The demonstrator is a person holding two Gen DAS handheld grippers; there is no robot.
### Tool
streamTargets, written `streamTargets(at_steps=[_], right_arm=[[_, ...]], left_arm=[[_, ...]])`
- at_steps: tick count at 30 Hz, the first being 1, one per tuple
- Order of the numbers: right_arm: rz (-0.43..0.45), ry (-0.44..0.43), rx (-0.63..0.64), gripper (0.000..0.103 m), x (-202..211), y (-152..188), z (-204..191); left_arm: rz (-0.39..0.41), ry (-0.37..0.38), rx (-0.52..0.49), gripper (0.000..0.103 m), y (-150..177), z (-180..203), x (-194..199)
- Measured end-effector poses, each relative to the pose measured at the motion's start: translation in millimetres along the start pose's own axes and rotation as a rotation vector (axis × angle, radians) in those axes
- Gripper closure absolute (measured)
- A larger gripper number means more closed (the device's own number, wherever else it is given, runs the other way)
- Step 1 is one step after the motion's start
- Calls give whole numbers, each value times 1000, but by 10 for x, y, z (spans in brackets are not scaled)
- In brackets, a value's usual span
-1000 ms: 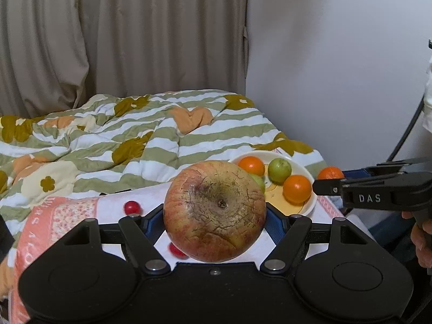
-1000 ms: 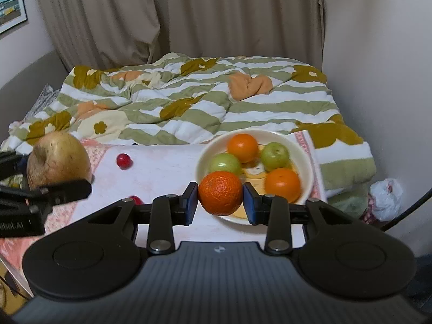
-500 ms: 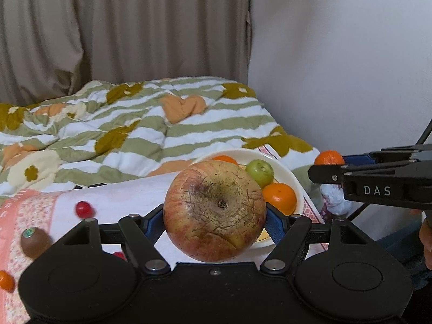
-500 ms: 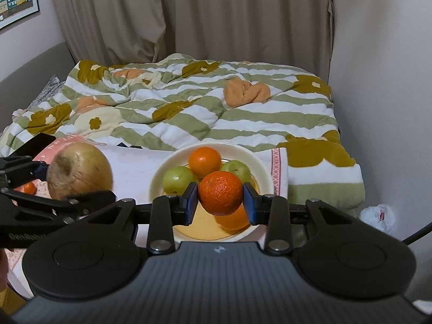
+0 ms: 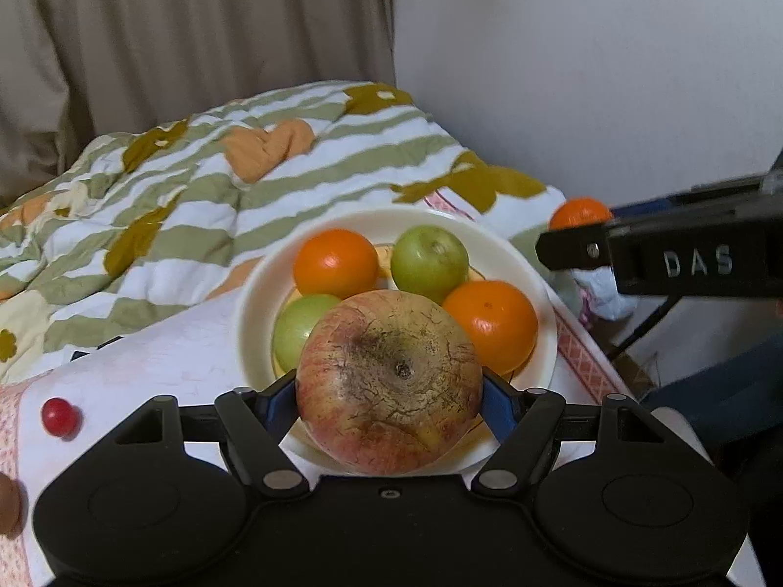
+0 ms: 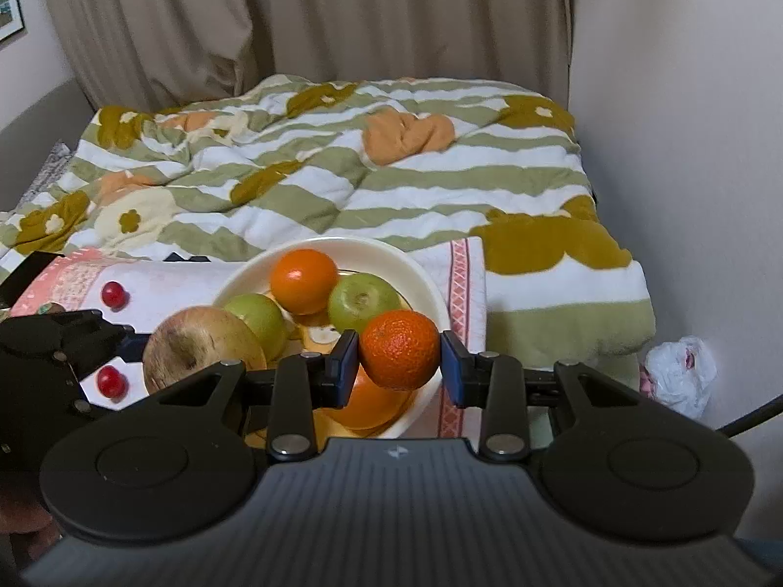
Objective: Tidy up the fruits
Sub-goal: 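Carry the red apple and mandarin over the cream bowl and open both tools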
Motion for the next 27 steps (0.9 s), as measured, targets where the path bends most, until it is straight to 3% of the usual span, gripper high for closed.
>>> streamTargets(at_steps=[8,11,12,19,27], right_arm=[[-19,18,-25,52,-140,-22,54],[-21,22,-30,52,-162,-39,51],[-22,23,-29,52,-171,-45,45],[-31,9,-30,52,-267,-73,28],[-25,7,-14,52,-496,-109,16]], left_arm=[[-16,0,-53,24,4,55,-130],[29,3,-75,7,-33,55,-62],[45,-3,-79,6,-43,46,-30],[48,-9,-40,6,-63,-92,100],[87,-71,28,5,-23,-310,273]])
Point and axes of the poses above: each gripper's, at about its wrist camera, not at the fingertips, and x roughly against the way its jaws point, z to its right, y to its underside, the point moved 4 cm from there along -x, roughly the way its jaws point, and after that the axes turned 1 degree about y, right-handed, at the moved point
